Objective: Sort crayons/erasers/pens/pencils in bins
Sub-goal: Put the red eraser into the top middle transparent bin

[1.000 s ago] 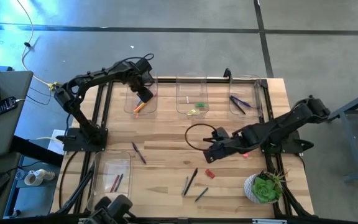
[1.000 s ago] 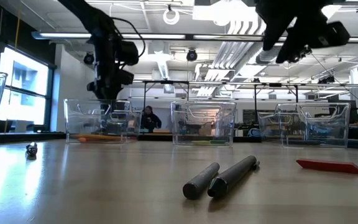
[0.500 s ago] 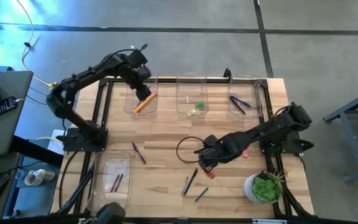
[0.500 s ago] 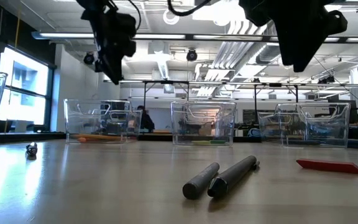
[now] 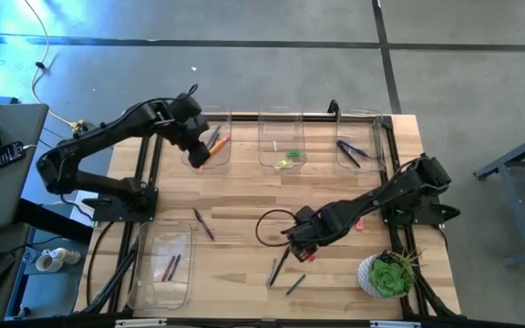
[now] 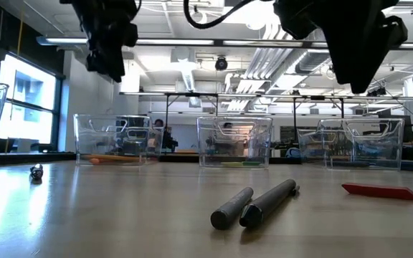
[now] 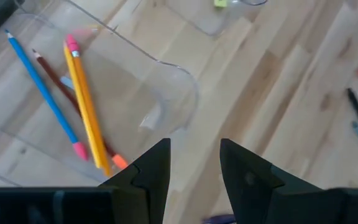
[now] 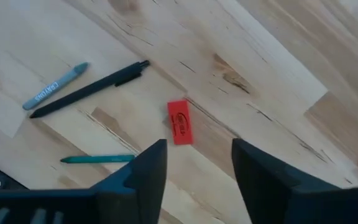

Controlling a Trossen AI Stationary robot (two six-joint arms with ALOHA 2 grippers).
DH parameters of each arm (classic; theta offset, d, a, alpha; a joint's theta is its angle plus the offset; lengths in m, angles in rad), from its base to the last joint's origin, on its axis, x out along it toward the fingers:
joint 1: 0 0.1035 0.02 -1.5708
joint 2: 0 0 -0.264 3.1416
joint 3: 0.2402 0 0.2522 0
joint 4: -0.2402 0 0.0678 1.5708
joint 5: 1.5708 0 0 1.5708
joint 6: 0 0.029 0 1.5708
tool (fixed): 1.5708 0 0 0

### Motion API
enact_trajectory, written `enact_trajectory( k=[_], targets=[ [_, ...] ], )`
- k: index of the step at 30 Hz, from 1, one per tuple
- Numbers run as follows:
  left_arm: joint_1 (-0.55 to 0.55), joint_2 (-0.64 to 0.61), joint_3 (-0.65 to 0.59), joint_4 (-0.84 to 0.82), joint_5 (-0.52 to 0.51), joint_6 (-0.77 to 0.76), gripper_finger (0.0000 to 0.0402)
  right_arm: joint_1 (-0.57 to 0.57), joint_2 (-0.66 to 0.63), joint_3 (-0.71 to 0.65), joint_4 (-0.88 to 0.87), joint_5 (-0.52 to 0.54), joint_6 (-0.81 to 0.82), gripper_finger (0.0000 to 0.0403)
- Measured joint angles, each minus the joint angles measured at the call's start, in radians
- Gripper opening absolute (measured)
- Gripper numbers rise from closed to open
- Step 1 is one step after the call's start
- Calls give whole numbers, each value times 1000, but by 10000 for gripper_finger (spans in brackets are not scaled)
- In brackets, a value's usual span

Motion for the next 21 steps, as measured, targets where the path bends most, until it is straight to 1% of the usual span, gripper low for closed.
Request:
enact_trajectory(
  k=[3,6,12,15,21],
  targets=[
    [-47,-35,0,-3,-1,-64,129,4,28,0,25,2,1,196],
    [-98,-70,0,-4,-1,-123,129,8,68,0,39,-5,0,211],
    [-194,-110,0,-4,-40,-230,129,18,146,-2,43,-24,-45,211],
    [-232,-118,0,-5,-40,-258,129,19,178,-2,56,-44,-72,211],
    [-290,-117,0,-5,-40,-285,129,25,228,-2,96,-50,-107,211]
  ],
)
